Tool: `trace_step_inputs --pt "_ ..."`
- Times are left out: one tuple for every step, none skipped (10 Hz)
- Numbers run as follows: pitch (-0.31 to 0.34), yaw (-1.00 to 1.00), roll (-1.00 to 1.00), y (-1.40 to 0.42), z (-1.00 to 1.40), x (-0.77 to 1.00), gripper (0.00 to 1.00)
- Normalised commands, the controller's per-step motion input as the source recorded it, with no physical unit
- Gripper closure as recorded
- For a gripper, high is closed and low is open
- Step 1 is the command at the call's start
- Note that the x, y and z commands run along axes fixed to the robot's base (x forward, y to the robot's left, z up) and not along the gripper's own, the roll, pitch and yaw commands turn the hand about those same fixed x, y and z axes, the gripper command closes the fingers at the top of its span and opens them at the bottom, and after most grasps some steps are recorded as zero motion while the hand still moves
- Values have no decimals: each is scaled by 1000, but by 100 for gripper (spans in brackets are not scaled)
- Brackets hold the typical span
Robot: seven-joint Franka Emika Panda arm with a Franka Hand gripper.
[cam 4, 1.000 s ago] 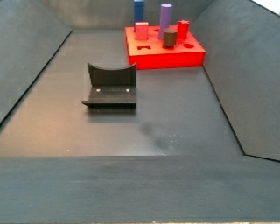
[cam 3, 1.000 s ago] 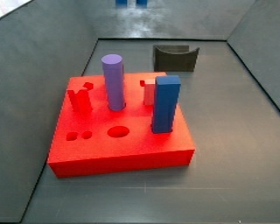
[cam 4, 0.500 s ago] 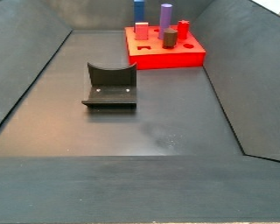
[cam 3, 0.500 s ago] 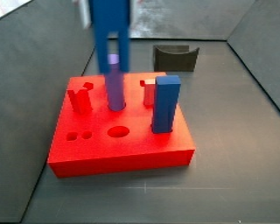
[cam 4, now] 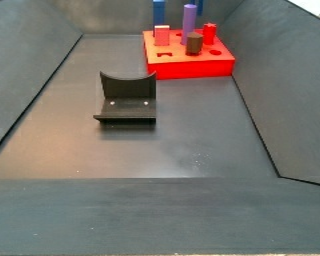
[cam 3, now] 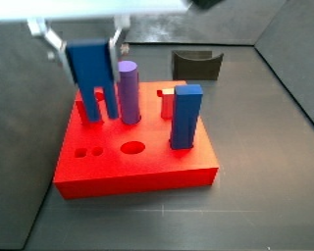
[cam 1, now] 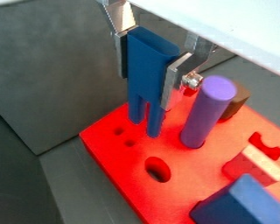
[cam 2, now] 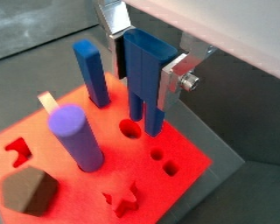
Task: Pick up the square-circle object. Move up. Rotate the square-circle object. Place the square-circle object on the fixture. Regrasp the square-circle object. Move to above the board. Insert the square-circle object.
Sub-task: Insert the square-circle object.
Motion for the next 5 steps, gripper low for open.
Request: trace_step_inputs --pt "-100 51 -41 -3 -320 -74 100" --pt "-54 46 0 -77 -260 0 100" --pt "-91 57 13 -169 -314 -51 100" --pt "-113 94 190 -237 -400 -197 100" --pt "-127 40 340 -271 -366 -414 100"
